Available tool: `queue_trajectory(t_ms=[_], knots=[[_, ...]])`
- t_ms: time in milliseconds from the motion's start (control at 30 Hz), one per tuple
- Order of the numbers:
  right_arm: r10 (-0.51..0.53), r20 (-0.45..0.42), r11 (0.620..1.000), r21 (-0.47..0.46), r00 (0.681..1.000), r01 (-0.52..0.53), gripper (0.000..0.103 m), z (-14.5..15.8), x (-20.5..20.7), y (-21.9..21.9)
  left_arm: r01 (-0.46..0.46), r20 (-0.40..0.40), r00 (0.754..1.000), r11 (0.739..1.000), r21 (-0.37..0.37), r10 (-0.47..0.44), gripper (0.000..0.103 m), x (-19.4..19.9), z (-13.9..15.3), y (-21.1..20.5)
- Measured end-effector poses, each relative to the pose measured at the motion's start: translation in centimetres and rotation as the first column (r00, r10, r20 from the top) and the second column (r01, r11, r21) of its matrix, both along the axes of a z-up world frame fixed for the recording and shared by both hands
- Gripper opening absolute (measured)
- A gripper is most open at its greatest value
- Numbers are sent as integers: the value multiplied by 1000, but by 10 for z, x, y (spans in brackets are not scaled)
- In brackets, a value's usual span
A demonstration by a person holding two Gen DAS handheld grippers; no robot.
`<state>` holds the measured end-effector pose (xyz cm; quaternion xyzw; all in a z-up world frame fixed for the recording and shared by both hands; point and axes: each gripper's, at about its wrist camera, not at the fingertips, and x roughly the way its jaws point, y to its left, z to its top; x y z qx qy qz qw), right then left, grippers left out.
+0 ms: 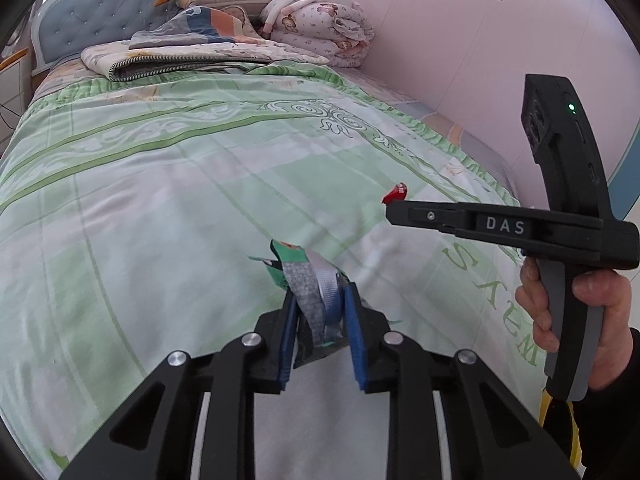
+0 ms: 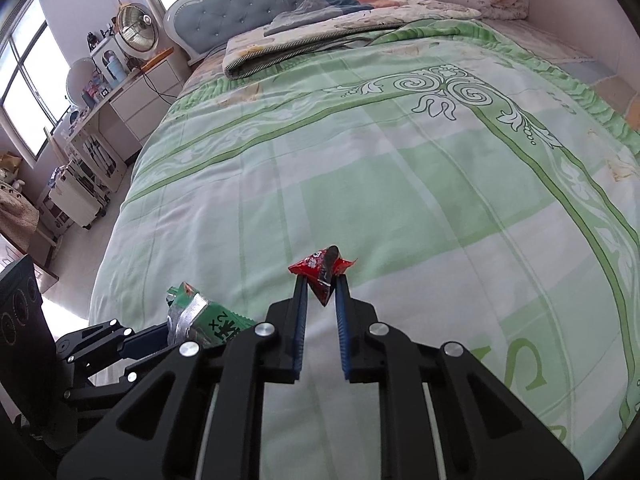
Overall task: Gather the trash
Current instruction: 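Carry the silver wrapper and red candy wrapper over the bin with both tools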
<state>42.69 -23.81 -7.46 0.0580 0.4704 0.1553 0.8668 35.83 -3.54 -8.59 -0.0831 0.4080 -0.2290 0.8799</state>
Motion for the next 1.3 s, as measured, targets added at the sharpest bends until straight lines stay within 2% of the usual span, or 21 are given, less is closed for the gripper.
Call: queue_trajectory(t_ms=[300,400,767,1000,1300], knots=[[9,51,999,40,999,-11,13,33,-53,-14,-16,59,998,1000,-14,17,21,-30,31,15],[16,75,998,55,997,-20,13,45,-80,-18,-20,83,996,999,-28,22,21,-49,46,20],[-7,155,995,103,988,-9,13,81,-180,-43,-40,180,983,999,-2,40,21,-131,92,20],[-29,211,991,132,977,1,14,102,-239,-61,27,246,969,1000,-1,-26,21,-181,119,-1],[-99,261,989,135,960,65,14,120,-310,-99,142,347,927,990,25,-141,21,-239,151,-44]])
